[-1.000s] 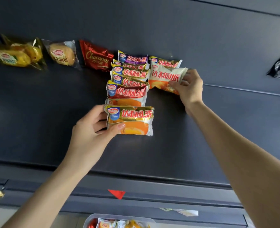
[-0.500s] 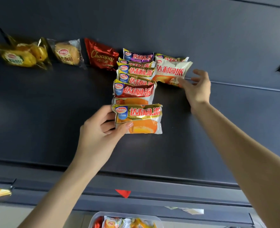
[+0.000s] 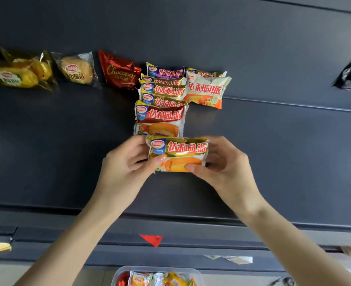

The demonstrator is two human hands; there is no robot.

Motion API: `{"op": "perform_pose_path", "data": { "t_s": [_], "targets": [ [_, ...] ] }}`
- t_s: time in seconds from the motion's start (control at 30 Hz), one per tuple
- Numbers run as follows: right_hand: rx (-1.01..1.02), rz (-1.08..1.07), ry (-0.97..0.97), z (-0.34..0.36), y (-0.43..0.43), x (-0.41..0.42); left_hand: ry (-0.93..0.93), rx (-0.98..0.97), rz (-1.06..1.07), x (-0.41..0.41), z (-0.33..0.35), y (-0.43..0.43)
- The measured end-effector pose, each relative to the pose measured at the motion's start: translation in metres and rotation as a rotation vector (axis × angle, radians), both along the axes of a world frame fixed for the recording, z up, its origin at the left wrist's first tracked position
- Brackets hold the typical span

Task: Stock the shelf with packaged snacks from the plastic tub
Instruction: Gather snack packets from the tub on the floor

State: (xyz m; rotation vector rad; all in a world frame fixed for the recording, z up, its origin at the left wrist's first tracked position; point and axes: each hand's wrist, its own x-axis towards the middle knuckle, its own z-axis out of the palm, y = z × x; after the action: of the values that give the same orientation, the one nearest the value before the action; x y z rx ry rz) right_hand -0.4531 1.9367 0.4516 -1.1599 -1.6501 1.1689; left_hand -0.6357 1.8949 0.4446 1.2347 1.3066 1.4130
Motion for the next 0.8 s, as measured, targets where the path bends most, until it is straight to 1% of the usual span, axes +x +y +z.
{"op": "perform_pose_path", "data": {
  "t_s": [0.07,0.17,0.23,0.3,0.4,0.53,0.8],
  "targets": [
    [0.043,-0.059,0.029,0.001,0.005,0.007,0.074,-0.007,0.011,0.001,-0.002,0.001],
    [0.096,-0.242,0.085,0.001,0.024,0.033,0.225,0.003,0.089,0.002,-0.006,0.002],
    [0.097,-0.343,0.086,-0.001,0.043,0.051,0.270,0.015,0.139,0.001,-0.008,0.003],
    [0.082,-0.390,0.067,-0.004,0.066,0.059,0.292,0.027,0.181,0.000,-0.009,0.003],
    [0.052,-0.397,0.033,-0.009,0.103,0.051,0.307,0.041,0.213,-0.001,-0.011,0.003],
    [0.078,-0.403,-0.018,-0.015,0.141,0.025,0.366,0.035,0.200,0.000,-0.012,0.004],
    [0.068,-0.399,-0.021,-0.020,0.153,0.009,0.398,0.069,0.206,-0.001,-0.013,0.004]
  ]
}}
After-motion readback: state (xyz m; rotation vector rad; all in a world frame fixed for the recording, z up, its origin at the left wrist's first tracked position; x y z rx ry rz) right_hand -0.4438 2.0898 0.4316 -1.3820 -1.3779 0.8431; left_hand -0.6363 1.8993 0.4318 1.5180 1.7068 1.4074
